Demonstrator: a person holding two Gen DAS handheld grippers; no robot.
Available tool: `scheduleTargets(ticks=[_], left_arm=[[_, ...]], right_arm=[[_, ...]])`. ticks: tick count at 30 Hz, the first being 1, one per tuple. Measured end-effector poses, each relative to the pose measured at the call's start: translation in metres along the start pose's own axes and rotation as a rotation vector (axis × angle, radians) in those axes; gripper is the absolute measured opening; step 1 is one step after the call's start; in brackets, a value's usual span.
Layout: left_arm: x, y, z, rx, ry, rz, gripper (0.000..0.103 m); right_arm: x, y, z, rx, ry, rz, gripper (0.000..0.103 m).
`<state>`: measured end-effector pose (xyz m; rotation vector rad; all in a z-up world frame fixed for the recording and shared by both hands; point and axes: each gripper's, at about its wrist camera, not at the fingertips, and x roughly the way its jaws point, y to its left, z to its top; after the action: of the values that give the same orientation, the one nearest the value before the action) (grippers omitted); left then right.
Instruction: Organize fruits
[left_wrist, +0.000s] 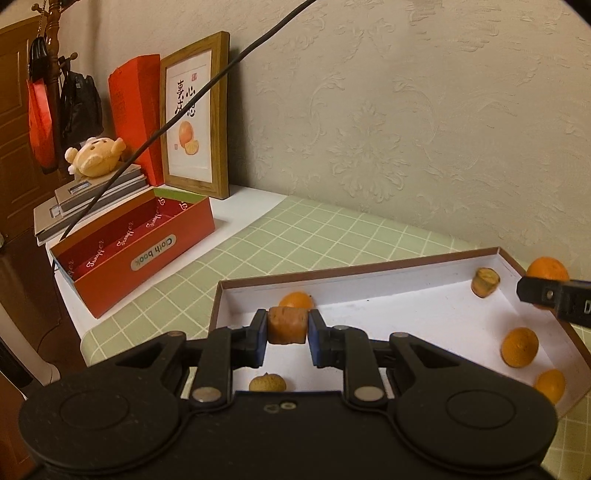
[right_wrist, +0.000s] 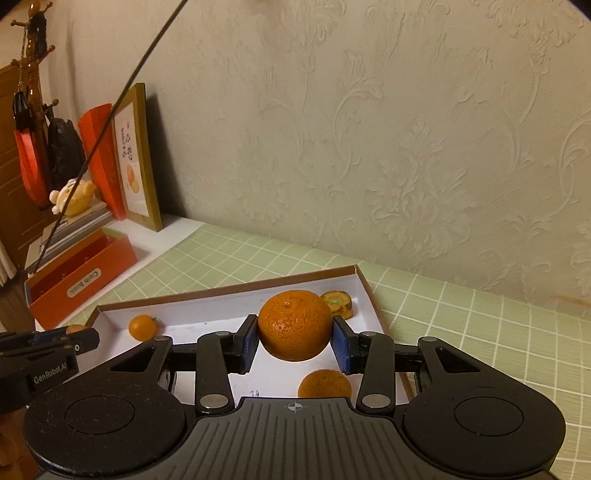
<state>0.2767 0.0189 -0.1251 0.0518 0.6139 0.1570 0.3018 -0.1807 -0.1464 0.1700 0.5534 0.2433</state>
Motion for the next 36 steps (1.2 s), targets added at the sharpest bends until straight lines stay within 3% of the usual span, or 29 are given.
scheduleTargets(ticks=[2, 4, 5, 6, 7, 9, 20, 22, 36], left_arm=[[0.005, -0.001, 0.0, -0.001, 0.013, -0.002, 0.013], [0.011, -0.004, 0.0, 0.007, 0.023, 0.007, 0.021], [0.014, -0.005, 0.0, 0.014, 0.034, 0.009, 0.025], [0.016, -0.006, 0.0, 0.018, 0.043, 0.014, 0.041], [0.019, -0.007, 0.0, 0.022, 0.052, 0.024, 0.072], [0.016, -0.006, 0.001, 0.016, 0.03, 0.044, 0.09], [-0.011, -0.005, 0.011, 0.009, -0.041, 0.044, 0.092], [-0.019, -0.004, 0.012, 0.01, -0.059, 0.039, 0.096], [-0.075, 0.007, 0.007, 0.034, -0.078, 0.013, 0.097]], right_arm=[[0.006, 0.0, 0.001, 0.002, 0.016, -0.002, 0.042], [0.011, 0.001, 0.001, -0.003, 0.023, -0.019, 0.043], [0.015, 0.001, 0.002, -0.006, 0.036, -0.026, 0.059], [0.017, 0.001, 0.003, -0.001, 0.035, -0.03, 0.075], [0.015, 0.0, 0.003, 0.008, 0.016, -0.028, 0.098], [0.004, -0.001, 0.006, 0.012, -0.042, -0.03, 0.1], [-0.033, -0.017, 0.017, 0.062, -0.122, -0.056, 0.101], [-0.038, -0.019, 0.017, 0.075, -0.123, -0.058, 0.101], [-0.092, -0.022, 0.013, 0.071, -0.123, -0.08, 0.103]])
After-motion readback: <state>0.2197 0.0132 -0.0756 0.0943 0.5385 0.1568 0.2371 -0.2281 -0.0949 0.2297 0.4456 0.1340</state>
